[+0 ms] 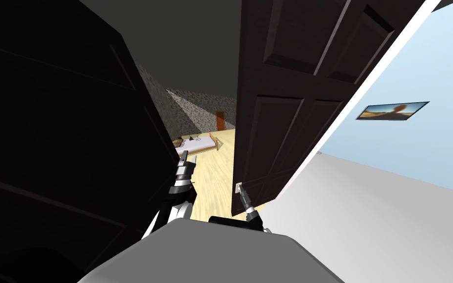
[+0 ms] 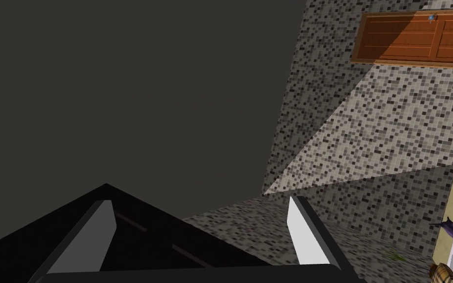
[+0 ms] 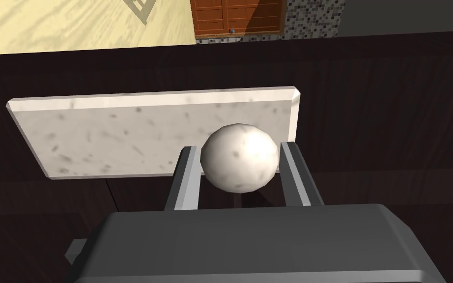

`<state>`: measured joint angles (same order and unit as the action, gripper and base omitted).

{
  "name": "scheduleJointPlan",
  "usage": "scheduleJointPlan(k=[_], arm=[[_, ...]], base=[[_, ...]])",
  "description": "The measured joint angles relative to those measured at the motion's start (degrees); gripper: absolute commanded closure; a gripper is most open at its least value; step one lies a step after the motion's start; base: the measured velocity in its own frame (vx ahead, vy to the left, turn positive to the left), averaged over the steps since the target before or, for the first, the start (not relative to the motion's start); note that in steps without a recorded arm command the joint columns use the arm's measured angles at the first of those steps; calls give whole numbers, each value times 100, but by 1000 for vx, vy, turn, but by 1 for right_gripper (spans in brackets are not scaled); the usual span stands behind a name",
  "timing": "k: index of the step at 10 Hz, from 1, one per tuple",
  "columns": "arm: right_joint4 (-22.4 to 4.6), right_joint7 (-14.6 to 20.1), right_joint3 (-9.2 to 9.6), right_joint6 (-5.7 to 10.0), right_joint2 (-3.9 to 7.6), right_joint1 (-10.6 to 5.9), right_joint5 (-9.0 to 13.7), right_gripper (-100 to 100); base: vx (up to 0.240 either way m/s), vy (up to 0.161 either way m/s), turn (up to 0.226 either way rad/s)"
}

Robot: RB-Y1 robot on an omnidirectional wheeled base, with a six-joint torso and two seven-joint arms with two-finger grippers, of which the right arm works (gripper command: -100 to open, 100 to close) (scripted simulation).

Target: Push the door open

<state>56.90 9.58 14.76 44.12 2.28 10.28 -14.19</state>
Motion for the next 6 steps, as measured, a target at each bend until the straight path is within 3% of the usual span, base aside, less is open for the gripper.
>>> scheduleJointPlan(k=[3,6], arm=[[-22,-33,13,-39,24,45,40,100],[-182,-194,-93,34,-3,-59,172,100]], base=[[138,39,-42],[198,82,-73]])
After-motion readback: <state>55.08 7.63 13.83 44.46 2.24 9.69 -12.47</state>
